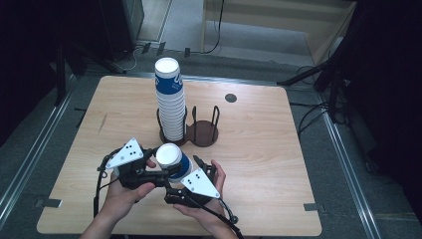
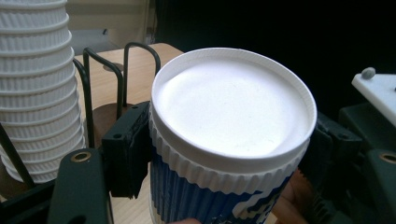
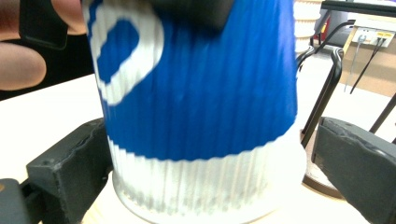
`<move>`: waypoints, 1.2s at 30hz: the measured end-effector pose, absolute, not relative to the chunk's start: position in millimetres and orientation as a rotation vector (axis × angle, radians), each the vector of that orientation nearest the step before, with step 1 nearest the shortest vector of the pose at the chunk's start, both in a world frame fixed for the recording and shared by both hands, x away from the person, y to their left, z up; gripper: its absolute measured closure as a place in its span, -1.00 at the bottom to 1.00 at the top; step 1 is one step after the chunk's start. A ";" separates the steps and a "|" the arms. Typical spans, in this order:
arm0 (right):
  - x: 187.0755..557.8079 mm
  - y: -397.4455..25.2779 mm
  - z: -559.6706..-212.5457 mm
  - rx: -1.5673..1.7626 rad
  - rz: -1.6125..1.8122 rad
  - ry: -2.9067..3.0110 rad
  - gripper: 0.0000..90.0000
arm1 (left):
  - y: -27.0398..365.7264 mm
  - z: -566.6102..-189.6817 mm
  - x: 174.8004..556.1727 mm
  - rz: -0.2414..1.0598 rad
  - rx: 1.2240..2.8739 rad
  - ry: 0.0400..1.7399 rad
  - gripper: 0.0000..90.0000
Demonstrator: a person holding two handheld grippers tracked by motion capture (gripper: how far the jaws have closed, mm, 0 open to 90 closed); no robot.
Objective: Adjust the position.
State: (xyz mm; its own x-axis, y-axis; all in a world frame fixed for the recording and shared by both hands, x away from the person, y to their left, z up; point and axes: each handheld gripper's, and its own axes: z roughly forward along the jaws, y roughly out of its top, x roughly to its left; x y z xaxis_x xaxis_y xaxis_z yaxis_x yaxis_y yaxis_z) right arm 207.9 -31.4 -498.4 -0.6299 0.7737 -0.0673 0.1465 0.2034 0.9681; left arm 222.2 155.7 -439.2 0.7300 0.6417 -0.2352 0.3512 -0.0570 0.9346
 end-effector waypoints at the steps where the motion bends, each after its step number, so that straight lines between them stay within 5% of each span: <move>1: 207.5 -30.6 -498.7 0.855 1.453 1.923 -0.99 | 155.3 -439.0 222.0 0.284 1.668 0.803 -0.39; 10: 203.0 -30.2 -498.8 0.797 1.450 1.882 -0.68 | 153.2 -439.8 221.8 0.281 1.686 0.799 -0.40; 21: 201.5 -27.2 -503.6 0.718 1.381 1.892 -0.64 | 157.0 -435.5 227.1 0.208 1.795 0.807 -0.68; 36: 200.1 -23.7 -512.3 0.480 1.144 1.871 -0.64 | 157.2 -433.2 230.6 0.177 1.946 0.888 -0.62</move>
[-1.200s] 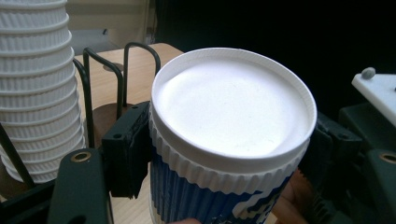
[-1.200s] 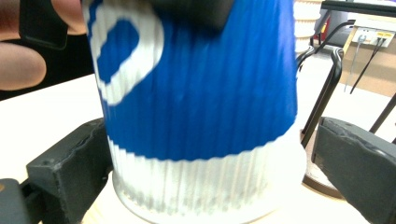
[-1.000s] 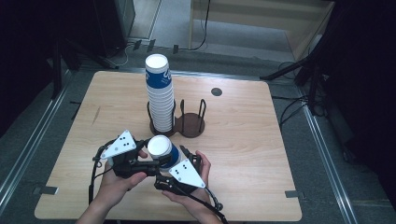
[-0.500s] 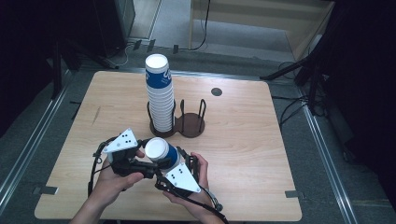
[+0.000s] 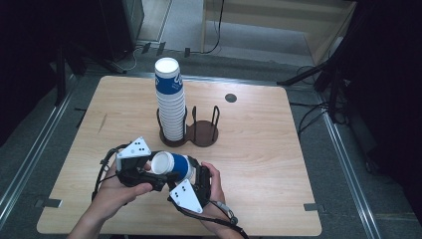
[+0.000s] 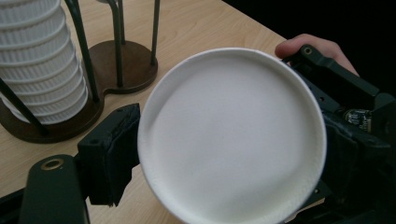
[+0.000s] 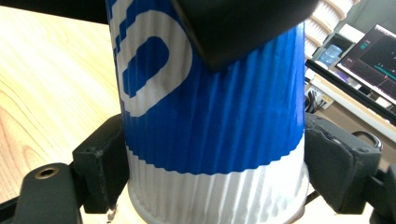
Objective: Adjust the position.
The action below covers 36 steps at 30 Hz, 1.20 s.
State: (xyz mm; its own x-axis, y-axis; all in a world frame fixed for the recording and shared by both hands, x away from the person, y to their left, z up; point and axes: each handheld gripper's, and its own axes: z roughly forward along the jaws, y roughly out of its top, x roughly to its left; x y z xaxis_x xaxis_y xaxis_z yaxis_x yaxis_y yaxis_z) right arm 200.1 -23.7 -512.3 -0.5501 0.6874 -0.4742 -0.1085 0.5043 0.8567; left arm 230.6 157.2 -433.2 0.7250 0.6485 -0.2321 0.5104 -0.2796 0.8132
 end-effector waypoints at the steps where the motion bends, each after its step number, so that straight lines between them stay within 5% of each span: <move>1: 200.2 -23.7 -512.6 0.476 1.140 1.868 -0.64 | 158.0 -433.5 231.1 0.178 1.952 0.888 -0.60; 17: 200.7 -25.7 -514.3 0.432 1.120 1.870 -0.64 | 159.2 -437.2 232.7 0.133 1.952 0.872 -0.46; 36: 201.6 -31.3 -507.1 0.459 1.158 1.873 -1.00 | 168.0 -439.8 232.3 0.223 1.838 0.882 -0.40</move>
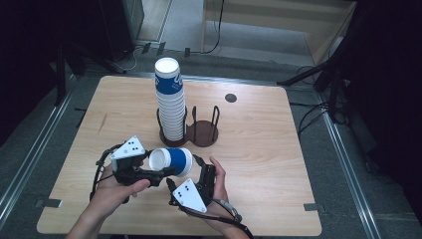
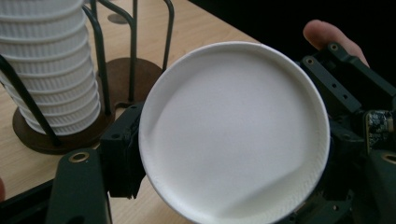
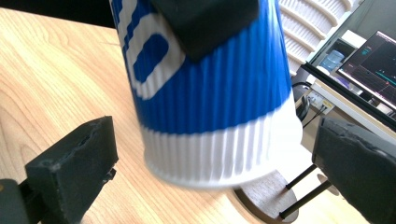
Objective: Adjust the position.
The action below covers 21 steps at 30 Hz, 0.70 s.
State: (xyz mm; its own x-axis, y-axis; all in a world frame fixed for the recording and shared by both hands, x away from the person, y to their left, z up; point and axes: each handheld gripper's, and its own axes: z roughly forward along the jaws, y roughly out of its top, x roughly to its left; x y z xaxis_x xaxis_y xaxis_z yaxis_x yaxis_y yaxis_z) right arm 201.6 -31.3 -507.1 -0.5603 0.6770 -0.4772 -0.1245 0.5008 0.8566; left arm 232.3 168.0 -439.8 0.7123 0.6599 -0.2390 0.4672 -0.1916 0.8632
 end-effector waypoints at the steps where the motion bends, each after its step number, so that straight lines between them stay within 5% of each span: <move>1: 201.6 -31.3 -507.1 0.459 1.158 1.873 -1.00 | 168.0 -439.8 232.3 0.223 1.838 0.882 -0.40; 21: 204.9 -41.0 -498.5 0.590 1.243 1.845 -1.00 | 188.5 -442.5 234.1 0.355 1.508 0.868 -0.41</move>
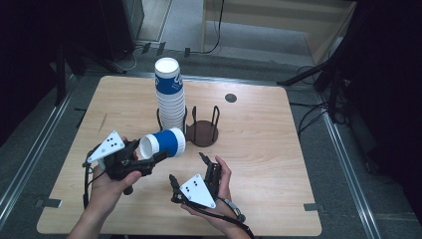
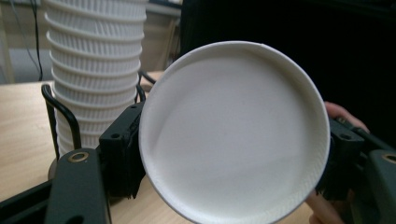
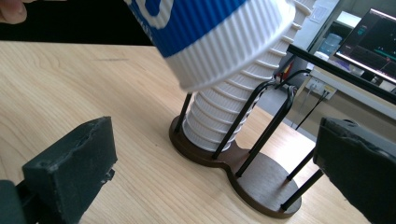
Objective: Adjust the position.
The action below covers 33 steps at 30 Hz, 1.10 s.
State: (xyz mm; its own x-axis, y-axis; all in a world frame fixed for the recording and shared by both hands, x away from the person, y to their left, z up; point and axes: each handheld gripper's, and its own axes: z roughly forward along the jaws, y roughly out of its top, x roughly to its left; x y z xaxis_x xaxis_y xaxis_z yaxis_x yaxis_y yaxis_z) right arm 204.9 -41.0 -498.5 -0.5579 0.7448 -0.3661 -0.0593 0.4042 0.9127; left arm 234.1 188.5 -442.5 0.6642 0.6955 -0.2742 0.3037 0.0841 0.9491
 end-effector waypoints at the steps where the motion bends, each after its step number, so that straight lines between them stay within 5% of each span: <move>1: 204.9 -41.3 -498.1 0.603 1.251 1.844 -1.00 | 188.9 -442.4 233.6 0.357 1.495 0.866 -0.41; 33: 209.3 -59.7 -468.7 0.869 1.512 1.790 -0.93 | 184.0 -461.9 234.8 0.469 1.278 0.732 -0.40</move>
